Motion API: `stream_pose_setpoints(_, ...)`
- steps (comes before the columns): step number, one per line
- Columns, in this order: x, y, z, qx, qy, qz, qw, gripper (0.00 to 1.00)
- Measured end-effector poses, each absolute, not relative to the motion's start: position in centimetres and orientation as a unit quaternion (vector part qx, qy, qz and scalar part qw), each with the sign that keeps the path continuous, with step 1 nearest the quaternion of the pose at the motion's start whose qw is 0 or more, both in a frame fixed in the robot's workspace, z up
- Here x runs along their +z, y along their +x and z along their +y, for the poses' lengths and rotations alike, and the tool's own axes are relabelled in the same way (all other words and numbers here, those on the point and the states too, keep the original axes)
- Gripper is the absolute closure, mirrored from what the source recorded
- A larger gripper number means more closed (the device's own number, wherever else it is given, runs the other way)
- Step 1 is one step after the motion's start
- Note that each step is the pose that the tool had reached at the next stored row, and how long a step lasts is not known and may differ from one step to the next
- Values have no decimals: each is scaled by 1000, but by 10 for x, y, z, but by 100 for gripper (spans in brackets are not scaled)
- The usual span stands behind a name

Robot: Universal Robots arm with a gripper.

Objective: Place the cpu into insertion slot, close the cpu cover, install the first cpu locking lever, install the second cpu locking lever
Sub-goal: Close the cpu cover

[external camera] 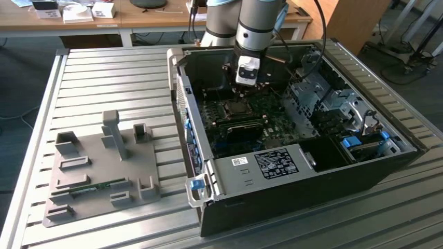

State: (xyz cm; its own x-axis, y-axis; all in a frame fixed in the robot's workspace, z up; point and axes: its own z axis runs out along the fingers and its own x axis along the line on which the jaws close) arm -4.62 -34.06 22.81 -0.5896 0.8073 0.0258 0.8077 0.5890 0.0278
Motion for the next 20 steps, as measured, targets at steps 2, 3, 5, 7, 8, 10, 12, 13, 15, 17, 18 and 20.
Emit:
stream_pose_setpoints(2, 228, -46, -341, -18, -442, -897, 5, 89)
stream_pose_setpoints(3, 228, -46, -341, -18, -436, -900, 6, 89)
stream_pose_setpoints(5, 228, -46, -341, -18, -428, -903, 6, 89)
stream_pose_setpoints(7, 228, -46, -341, -18, -428, -904, 6, 89)
stream_pose_setpoints(8, 228, -46, -341, -18, -428, -904, 6, 89)
stream_pose_setpoints(10, 228, -46, -341, -18, -427, -904, 6, 89)
stream_pose_setpoints(12, 228, -46, -341, -18, -416, -909, 6, 89)
stream_pose_setpoints(13, 228, -46, -341, -18, -408, -913, 6, 89)
stream_pose_setpoints(15, 228, -46, -341, -18, -391, -920, 6, 89)
stream_pose_setpoints(17, 228, -46, -341, -18, -375, -927, 7, 89)
stream_pose_setpoints(18, 228, -46, -341, -18, -366, -930, 7, 89)
stream_pose_setpoints(20, 227, -46, -341, -18, -349, -937, 7, 89)
